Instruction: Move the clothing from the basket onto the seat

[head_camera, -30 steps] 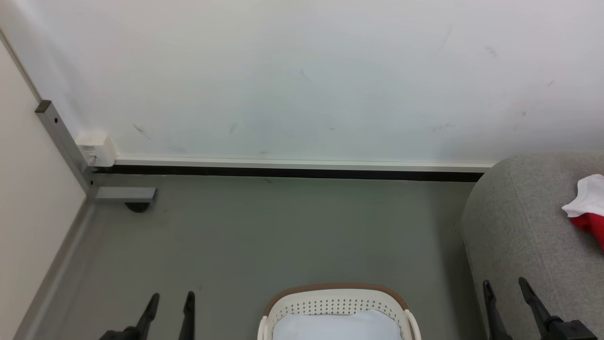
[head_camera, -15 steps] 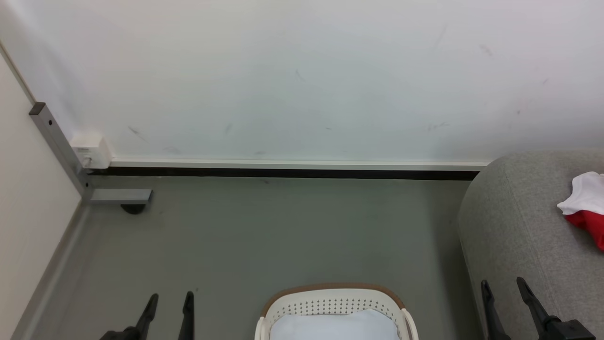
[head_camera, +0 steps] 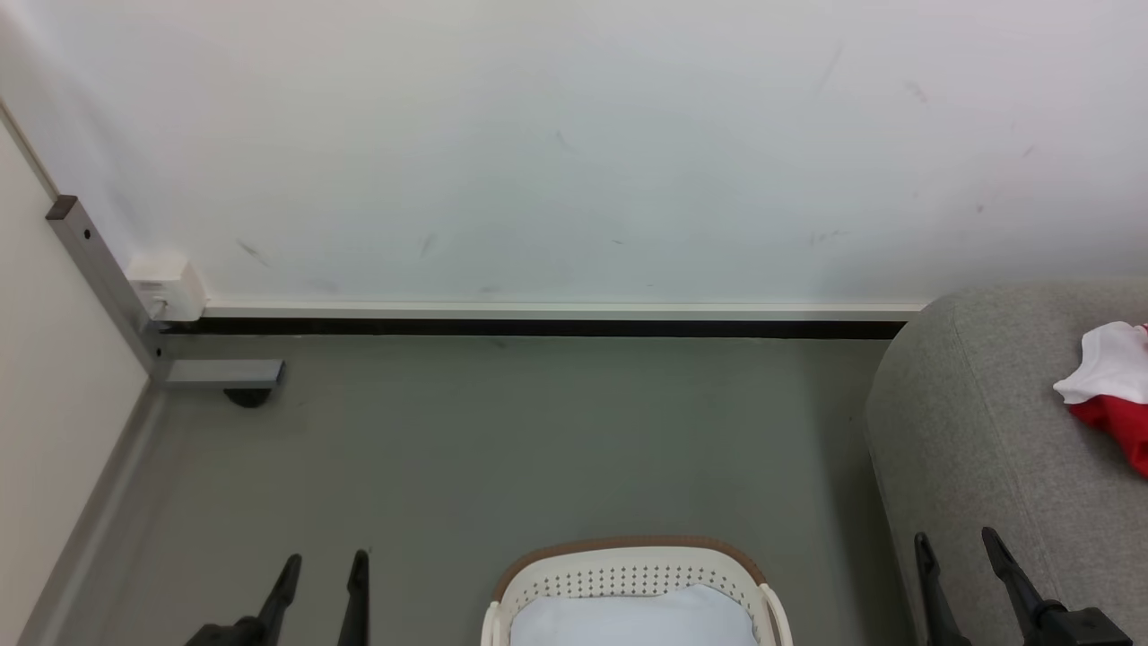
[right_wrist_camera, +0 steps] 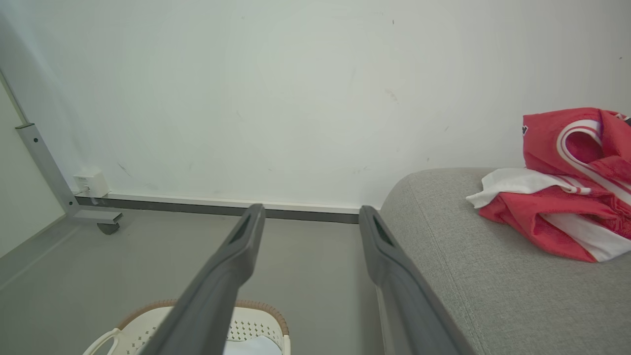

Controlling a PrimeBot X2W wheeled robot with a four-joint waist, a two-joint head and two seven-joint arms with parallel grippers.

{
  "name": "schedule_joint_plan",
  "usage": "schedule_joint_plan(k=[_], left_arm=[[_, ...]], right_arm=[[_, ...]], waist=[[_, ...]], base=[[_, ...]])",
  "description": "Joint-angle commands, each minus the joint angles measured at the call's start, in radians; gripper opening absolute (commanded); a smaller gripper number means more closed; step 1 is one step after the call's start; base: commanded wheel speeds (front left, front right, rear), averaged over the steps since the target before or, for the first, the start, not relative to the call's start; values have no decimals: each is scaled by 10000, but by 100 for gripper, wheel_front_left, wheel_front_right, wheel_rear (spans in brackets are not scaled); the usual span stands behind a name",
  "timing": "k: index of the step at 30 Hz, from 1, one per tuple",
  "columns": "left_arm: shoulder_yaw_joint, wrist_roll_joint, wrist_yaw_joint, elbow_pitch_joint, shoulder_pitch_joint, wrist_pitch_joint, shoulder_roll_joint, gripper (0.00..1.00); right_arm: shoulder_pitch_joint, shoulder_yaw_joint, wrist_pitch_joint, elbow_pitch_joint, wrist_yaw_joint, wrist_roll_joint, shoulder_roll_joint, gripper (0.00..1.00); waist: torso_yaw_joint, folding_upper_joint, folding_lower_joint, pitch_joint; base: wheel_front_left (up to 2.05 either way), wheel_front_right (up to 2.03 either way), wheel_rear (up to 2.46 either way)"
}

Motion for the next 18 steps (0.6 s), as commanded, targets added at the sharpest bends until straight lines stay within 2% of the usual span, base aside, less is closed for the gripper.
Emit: schedule_joint_plan(k=[1,18], left_arm=[[19,31,-15,51,-33,-4,22,100],[-213,-221,-111,158,-166,-4,19,100]], right_arm=[[-97,-2,-1,61,-23,38,-26,100],[-134,-8,-1,89,-23,57,-26,100]], waist=[[-1,0,0,-1],[-62,0,0,56]], base=[[0,0,0],[0,0,0]])
